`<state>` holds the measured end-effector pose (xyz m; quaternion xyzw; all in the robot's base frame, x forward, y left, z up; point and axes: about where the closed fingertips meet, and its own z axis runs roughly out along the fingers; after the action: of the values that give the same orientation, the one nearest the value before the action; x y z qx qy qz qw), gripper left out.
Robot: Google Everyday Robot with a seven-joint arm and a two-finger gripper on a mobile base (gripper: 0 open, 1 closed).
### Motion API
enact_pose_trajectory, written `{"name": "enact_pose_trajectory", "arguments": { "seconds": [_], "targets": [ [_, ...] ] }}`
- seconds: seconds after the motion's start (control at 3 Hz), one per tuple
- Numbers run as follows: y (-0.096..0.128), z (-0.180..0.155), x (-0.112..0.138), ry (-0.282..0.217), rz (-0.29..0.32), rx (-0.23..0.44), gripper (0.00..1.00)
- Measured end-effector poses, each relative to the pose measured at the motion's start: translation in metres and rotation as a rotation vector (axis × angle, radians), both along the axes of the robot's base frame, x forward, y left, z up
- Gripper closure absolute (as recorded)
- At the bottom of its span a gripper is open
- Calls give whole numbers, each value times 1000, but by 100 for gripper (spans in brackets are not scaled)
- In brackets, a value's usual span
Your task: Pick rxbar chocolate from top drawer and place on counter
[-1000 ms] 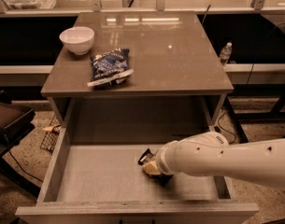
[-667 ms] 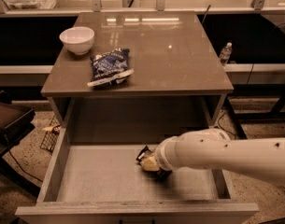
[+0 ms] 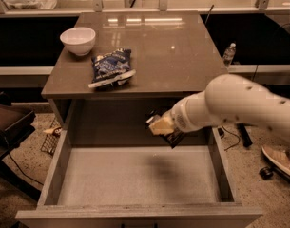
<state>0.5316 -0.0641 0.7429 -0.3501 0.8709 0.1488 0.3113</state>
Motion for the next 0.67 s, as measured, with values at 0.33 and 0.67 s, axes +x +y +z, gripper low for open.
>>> {"name": "enact_pose_trajectory", "arguments": {
  "seconds": [0.33,0.67],
  "targets": [
    [-15,58,17,-4,-5,23,100],
    [-30,106,29,-11,-4,39,100]
  ]
}}
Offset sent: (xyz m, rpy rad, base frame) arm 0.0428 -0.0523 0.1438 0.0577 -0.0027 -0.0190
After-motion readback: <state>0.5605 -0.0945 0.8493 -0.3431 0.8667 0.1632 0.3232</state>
